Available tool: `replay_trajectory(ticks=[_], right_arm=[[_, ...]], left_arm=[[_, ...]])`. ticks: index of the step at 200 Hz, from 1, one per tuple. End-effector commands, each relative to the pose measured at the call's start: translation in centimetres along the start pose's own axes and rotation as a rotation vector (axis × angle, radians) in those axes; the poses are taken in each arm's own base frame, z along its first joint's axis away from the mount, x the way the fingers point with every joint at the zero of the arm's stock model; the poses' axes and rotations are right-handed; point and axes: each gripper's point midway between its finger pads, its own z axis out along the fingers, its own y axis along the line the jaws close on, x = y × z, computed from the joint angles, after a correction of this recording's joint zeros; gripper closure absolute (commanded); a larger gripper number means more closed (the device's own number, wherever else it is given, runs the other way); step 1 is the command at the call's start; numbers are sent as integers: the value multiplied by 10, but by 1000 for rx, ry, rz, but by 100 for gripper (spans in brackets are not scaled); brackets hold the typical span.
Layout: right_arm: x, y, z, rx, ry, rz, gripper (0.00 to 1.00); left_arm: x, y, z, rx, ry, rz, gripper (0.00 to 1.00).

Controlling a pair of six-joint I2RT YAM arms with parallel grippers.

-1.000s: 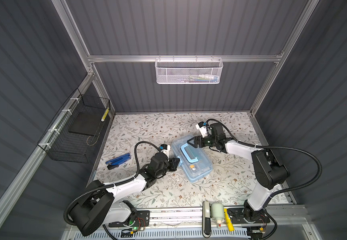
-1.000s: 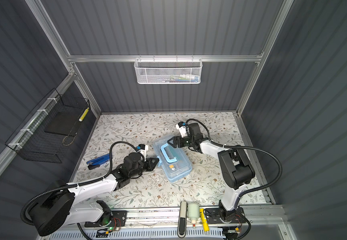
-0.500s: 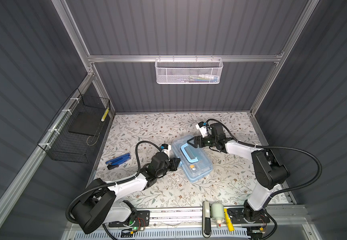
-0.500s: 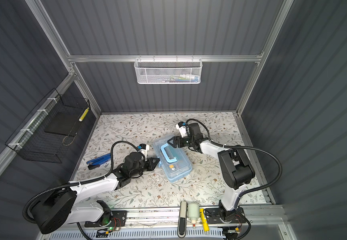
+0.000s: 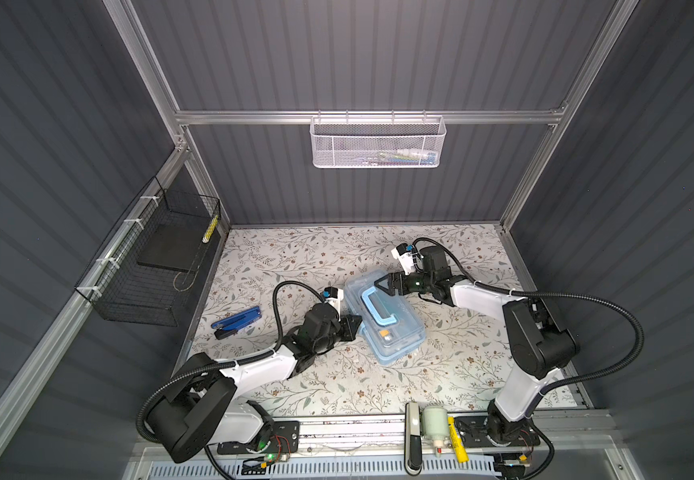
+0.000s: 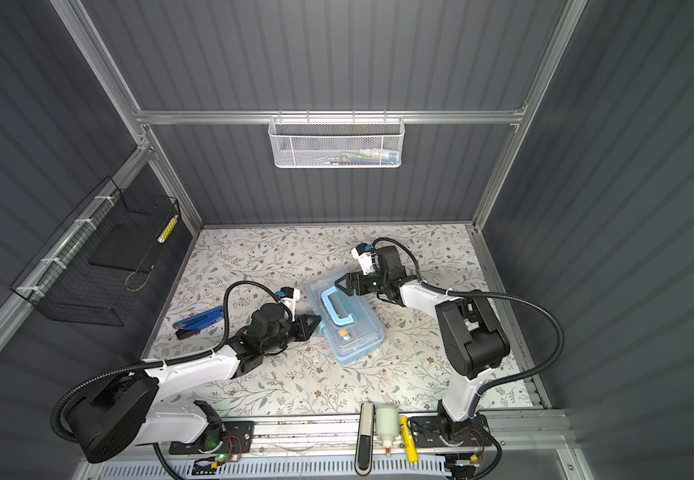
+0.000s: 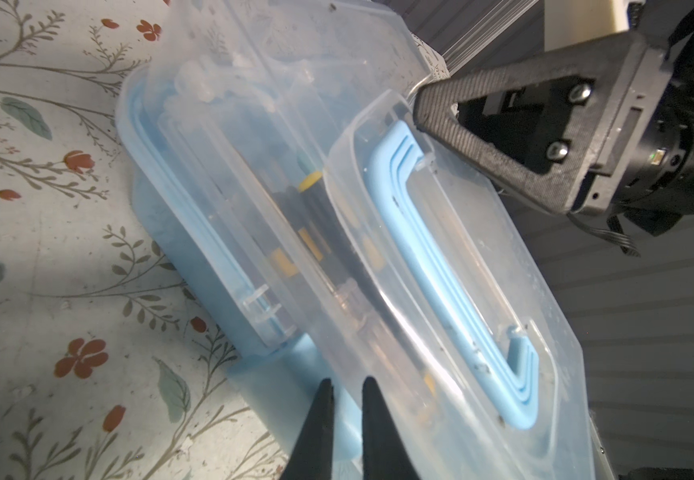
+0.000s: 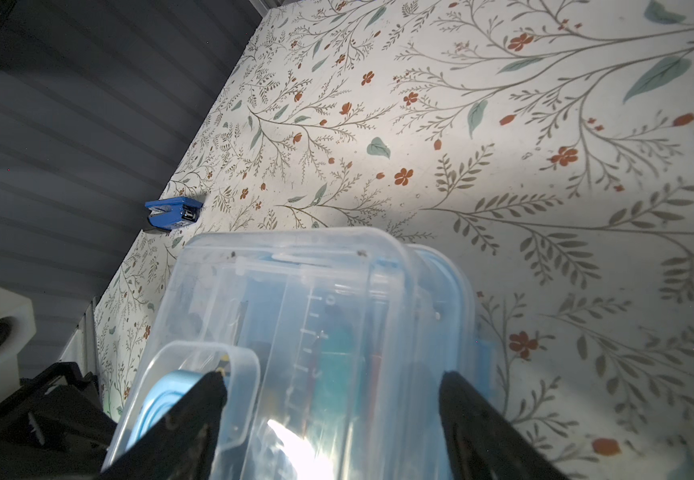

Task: Pack the tool kit

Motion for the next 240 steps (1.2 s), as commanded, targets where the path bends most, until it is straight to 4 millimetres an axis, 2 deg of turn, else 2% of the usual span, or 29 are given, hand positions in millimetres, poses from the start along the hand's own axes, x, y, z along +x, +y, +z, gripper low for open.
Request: replay_trajectory(ticks=[1, 52, 103, 182, 211, 240], right_arm=[[76, -11, 14, 13, 231, 151, 19], [76, -11, 14, 15, 229, 148, 19], [76, -12, 14, 19, 228, 150, 19], [76, -12, 14, 20, 229, 151, 19], [76, -15, 14, 41, 225, 155, 19], [76, -15, 14, 44, 225, 157, 19]], left_arm=[[-2, -9, 5, 33, 9, 25, 84], [-1, -8, 5, 31, 11, 26, 85], [12, 0, 11, 11, 42, 16, 87], [19, 13, 11, -56, 67, 2, 90], [13, 13, 8, -80, 56, 18, 90], [-1, 14, -4, -132, 21, 58, 87]])
